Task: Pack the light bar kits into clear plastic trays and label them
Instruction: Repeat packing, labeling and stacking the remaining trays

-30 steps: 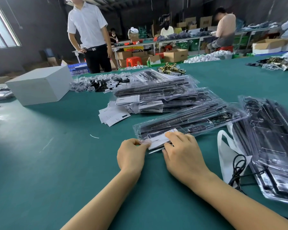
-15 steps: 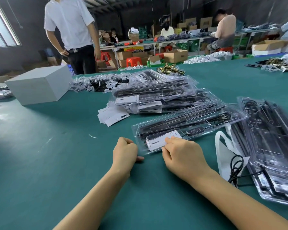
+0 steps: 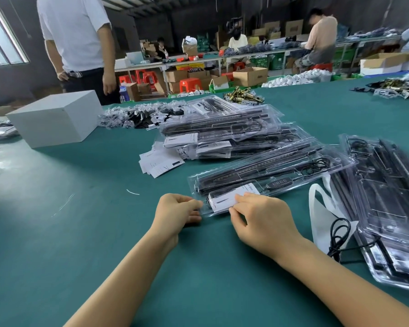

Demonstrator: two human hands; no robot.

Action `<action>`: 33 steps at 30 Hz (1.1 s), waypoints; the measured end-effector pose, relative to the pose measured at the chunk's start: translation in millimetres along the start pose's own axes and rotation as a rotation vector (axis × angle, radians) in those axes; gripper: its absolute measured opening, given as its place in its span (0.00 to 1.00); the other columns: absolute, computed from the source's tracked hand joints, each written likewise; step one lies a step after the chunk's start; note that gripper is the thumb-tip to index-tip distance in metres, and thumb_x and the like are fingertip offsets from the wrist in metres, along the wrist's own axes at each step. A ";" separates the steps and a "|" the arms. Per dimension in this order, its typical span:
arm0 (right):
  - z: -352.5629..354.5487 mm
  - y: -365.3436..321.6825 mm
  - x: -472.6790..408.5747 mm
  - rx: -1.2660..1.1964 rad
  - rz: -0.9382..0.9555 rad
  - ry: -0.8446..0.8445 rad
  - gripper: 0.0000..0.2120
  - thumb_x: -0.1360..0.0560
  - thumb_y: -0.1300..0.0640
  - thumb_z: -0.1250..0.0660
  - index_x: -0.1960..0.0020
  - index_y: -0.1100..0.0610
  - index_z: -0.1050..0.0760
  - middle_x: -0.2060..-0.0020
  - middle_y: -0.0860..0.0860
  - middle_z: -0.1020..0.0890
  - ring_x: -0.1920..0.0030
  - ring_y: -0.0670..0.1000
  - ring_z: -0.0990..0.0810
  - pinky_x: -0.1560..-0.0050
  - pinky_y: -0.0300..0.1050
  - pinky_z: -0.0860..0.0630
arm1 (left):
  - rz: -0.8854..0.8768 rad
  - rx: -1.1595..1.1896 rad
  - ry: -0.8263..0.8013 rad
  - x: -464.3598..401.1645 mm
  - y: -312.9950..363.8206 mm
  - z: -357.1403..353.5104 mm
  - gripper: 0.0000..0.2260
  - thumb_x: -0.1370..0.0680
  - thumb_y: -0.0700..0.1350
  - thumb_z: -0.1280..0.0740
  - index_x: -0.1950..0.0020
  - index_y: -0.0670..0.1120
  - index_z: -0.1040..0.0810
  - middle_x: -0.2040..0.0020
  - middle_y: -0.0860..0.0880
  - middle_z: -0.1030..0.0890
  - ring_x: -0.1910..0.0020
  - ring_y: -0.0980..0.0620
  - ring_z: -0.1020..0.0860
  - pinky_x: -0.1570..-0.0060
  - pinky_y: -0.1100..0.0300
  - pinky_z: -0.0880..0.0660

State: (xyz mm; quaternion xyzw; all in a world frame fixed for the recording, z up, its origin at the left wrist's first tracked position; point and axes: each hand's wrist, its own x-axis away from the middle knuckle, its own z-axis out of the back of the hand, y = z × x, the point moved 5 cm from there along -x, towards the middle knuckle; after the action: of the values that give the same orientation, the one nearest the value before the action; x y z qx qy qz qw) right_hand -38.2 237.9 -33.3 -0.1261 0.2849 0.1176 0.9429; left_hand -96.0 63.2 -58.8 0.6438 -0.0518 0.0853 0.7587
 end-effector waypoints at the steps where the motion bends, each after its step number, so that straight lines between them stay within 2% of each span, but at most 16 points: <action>1: 0.1 0.0 0.1 -0.001 0.002 0.022 0.15 0.29 0.56 0.38 0.73 0.57 0.24 0.67 0.53 0.17 0.65 0.55 0.17 0.72 0.46 0.23 | 0.014 0.018 -0.011 -0.4 1.0 0.2 0.04 0.28 0.34 0.29 0.58 0.34 0.21 0.65 0.41 0.22 0.71 0.50 0.24 0.66 0.62 0.20; 3: 1.1 -0.5 0.7 -0.013 -0.010 0.068 0.15 0.29 0.56 0.38 0.73 0.57 0.23 0.68 0.53 0.16 0.64 0.55 0.17 0.73 0.46 0.23 | 0.037 0.043 -0.027 -1.0 2.6 1.0 0.04 0.28 0.33 0.31 0.63 0.36 0.21 0.67 0.42 0.23 0.72 0.51 0.25 0.70 0.65 0.23; 5: 2.8 -2.1 2.0 -0.013 -0.010 0.126 0.15 0.29 0.56 0.39 0.73 0.56 0.24 0.68 0.52 0.17 0.65 0.54 0.17 0.73 0.44 0.24 | 0.057 0.065 -0.032 -1.4 3.1 0.4 0.06 0.27 0.35 0.33 0.65 0.38 0.22 0.67 0.44 0.24 0.71 0.51 0.24 0.68 0.65 0.22; 8: 6.8 -2.2 1.7 -0.008 -0.004 0.203 0.12 0.30 0.56 0.35 0.72 0.55 0.23 0.69 0.51 0.18 0.65 0.53 0.18 0.75 0.43 0.25 | 0.082 0.173 -0.085 -0.8 1.7 -4.5 0.05 0.25 0.37 0.33 0.57 0.35 0.24 0.61 0.43 0.24 0.63 0.47 0.17 0.63 0.62 0.20; 12: 13.1 -2.4 1.4 0.035 0.037 0.275 0.07 0.33 0.56 0.26 0.68 0.55 0.21 0.67 0.48 0.19 0.65 0.52 0.19 0.74 0.40 0.28 | 0.086 0.322 -0.127 2.6 0.9 -10.8 0.12 0.23 0.40 0.32 0.46 0.33 0.27 0.54 0.39 0.22 0.63 0.46 0.16 0.65 0.62 0.20; 17: 11.2 -3.3 2.1 0.045 0.105 0.282 0.06 0.31 0.56 0.27 0.62 0.57 0.22 0.62 0.51 0.20 0.63 0.56 0.21 0.67 0.48 0.24 | 0.074 0.348 -0.107 5.1 0.9 -18.7 0.07 0.22 0.38 0.33 0.54 0.33 0.25 0.65 0.44 0.19 0.65 0.47 0.16 0.66 0.63 0.21; 22: 10.5 0.0 -1.5 -0.034 0.064 0.245 0.16 0.33 0.47 0.24 0.62 0.59 0.25 0.63 0.52 0.23 0.61 0.58 0.25 0.62 0.51 0.25 | 0.177 0.427 -0.182 10.3 5.9 -21.7 0.04 0.26 0.30 0.33 0.61 0.32 0.24 0.68 0.39 0.19 0.68 0.45 0.17 0.68 0.61 0.20; 26: 21.9 1.9 0.5 -0.113 -0.136 0.307 0.25 0.33 0.35 0.31 0.67 0.57 0.31 0.66 0.51 0.29 0.64 0.53 0.32 0.63 0.44 0.34 | 0.274 0.561 -0.224 14.9 12.5 -23.1 0.02 0.27 0.28 0.36 0.59 0.31 0.25 0.65 0.35 0.19 0.72 0.45 0.18 0.74 0.63 0.22; 29: 18.6 9.5 3.3 -0.370 -0.381 0.238 0.29 0.33 0.28 0.39 0.70 0.54 0.38 0.74 0.45 0.33 0.71 0.47 0.34 0.69 0.39 0.39 | 0.225 0.592 -0.220 16.0 18.1 -21.1 0.02 0.28 0.28 0.35 0.60 0.31 0.23 0.62 0.35 0.18 0.68 0.45 0.17 0.70 0.62 0.20; 31: 14.3 15.8 4.0 -0.546 -0.511 0.215 0.31 0.34 0.26 0.40 0.72 0.54 0.39 0.79 0.46 0.33 0.75 0.47 0.33 0.72 0.36 0.37 | 0.118 0.543 -0.212 17.2 22.3 -19.4 0.02 0.29 0.28 0.34 0.59 0.31 0.22 0.62 0.38 0.18 0.67 0.45 0.18 0.65 0.60 0.18; 33: 7.1 22.7 4.2 -0.745 -0.713 0.161 0.32 0.34 0.28 0.37 0.70 0.58 0.34 0.79 0.49 0.28 0.78 0.45 0.27 0.73 0.34 0.30 | 0.003 0.480 -0.208 20.1 24.5 -20.3 0.07 0.28 0.28 0.34 0.51 0.31 0.23 0.59 0.39 0.19 0.63 0.43 0.20 0.61 0.58 0.19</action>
State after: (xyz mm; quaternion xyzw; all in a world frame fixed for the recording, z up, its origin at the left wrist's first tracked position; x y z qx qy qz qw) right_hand -37.9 262.0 -33.8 -0.5509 0.2347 -0.1275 0.7907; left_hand -81.8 88.3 -34.6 0.8107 -0.1090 0.0296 0.5745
